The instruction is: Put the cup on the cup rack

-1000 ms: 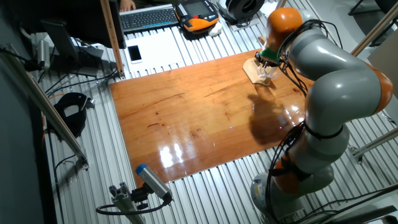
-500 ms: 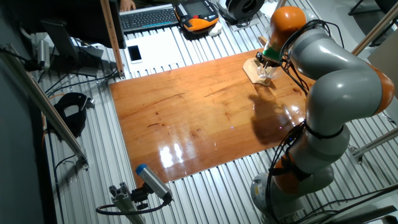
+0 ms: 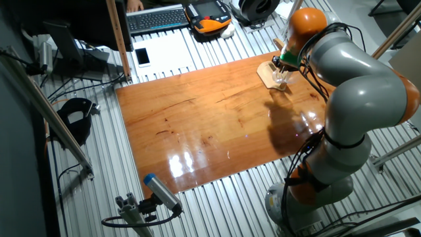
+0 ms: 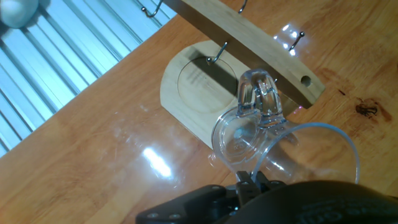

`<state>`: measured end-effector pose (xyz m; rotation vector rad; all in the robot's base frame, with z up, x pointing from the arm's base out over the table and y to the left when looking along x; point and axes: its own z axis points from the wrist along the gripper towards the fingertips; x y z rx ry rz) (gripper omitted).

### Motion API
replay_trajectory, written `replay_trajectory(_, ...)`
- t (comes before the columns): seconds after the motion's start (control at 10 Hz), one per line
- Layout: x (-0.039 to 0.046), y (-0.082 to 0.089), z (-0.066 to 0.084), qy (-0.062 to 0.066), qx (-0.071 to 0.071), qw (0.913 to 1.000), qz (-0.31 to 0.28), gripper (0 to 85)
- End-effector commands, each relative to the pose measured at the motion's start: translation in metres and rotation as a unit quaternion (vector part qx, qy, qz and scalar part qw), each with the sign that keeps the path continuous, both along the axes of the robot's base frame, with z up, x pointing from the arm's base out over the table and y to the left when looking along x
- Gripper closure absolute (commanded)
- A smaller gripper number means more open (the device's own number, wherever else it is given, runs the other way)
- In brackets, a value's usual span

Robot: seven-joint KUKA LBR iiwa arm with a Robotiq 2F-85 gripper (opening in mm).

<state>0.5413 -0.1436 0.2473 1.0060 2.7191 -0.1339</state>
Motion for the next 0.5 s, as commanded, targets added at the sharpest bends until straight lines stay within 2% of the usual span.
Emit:
replay_trajectory(0.0, -0.0013, -0.0001, -0.0008, 0.0, 0.0, 1.0, 0.001, 85.0)
replay_trajectory(0.4, -0.005, -0.0075, -0.0061, -0.005, 0.005, 0.9999, 0.01, 85.0)
